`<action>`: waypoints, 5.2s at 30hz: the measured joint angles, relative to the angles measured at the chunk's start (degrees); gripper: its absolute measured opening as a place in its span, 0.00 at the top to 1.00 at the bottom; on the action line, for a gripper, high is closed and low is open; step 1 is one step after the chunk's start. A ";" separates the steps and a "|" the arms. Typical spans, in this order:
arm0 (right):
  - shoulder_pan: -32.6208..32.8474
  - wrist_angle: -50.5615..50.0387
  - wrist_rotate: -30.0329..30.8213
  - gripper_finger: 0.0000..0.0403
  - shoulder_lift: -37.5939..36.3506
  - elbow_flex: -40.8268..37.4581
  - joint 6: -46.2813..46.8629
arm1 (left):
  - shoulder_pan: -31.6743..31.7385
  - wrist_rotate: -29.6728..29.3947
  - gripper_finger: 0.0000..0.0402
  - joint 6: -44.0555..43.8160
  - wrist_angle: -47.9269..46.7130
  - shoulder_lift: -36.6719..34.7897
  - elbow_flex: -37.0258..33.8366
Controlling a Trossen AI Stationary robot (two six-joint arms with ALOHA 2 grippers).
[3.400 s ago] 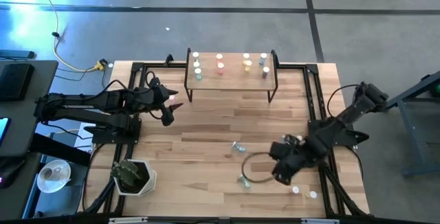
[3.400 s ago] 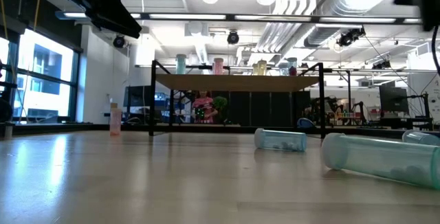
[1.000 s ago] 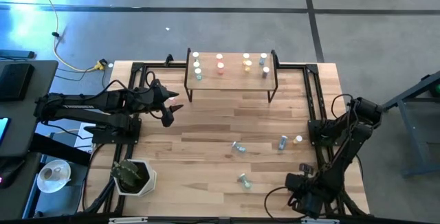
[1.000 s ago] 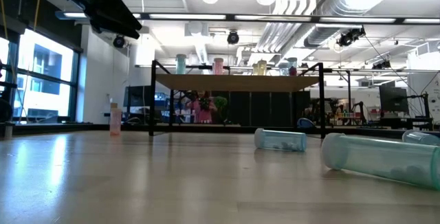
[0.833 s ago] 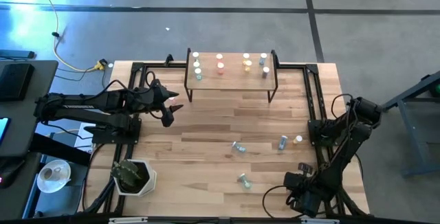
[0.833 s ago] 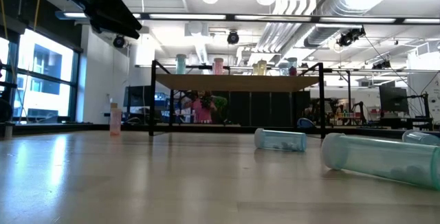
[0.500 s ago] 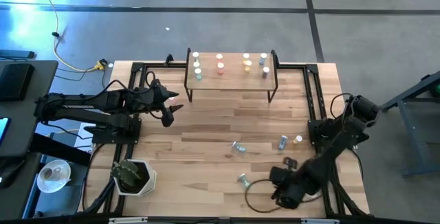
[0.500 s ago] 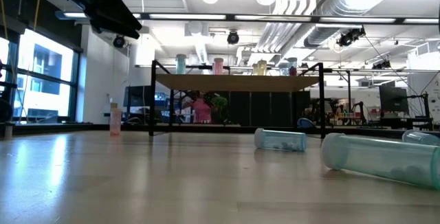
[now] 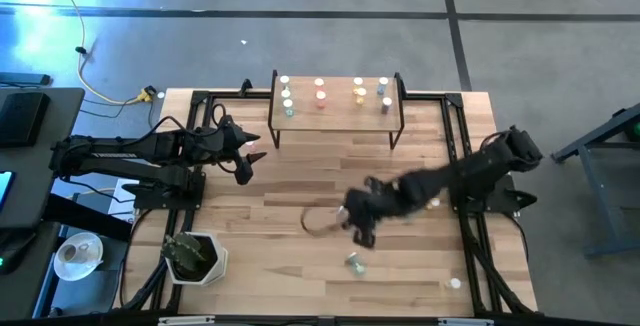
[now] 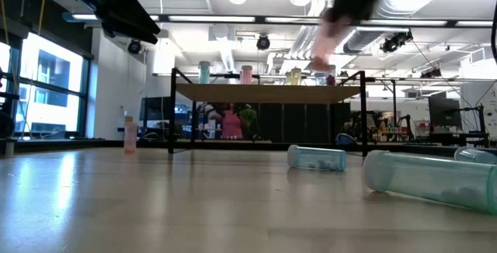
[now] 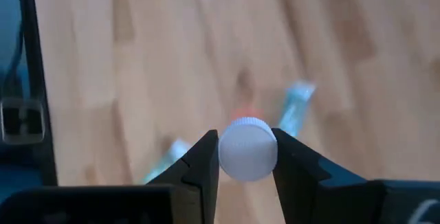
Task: Pick and place medicine bottles onto shelf by color
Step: Align the pink pill bottle with the pink pill bottle
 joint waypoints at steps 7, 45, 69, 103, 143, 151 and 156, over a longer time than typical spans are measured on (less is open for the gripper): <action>-15.58 -2.11 -4.88 0.76 0.00 7.77 -11.96 | 0.02 0.00 0.40 2.27 -0.02 0.00 0.00; -46.80 -18.81 -12.50 0.76 14.45 47.58 -36.55 | 0.02 0.00 0.40 1.49 -0.02 0.02 0.00; -41.74 -25.53 -13.03 0.76 27.91 52.32 -40.38 | 0.02 0.00 0.40 1.31 -0.09 0.04 0.00; -42.26 -25.56 -10.12 0.76 30.05 52.21 -41.47 | 0.00 0.02 0.40 1.40 -0.07 0.04 0.00; -42.64 -24.11 -10.05 0.65 30.23 52.21 -42.97 | 0.02 0.02 0.40 1.42 -0.07 0.07 0.00; -42.65 -24.30 -6.46 0.65 30.18 52.21 -42.98 | 0.02 0.02 0.40 1.46 -0.07 0.07 0.00; -42.66 -25.67 -7.92 0.65 30.18 52.21 -43.37 | 0.01 0.02 0.40 1.46 -0.07 0.07 0.00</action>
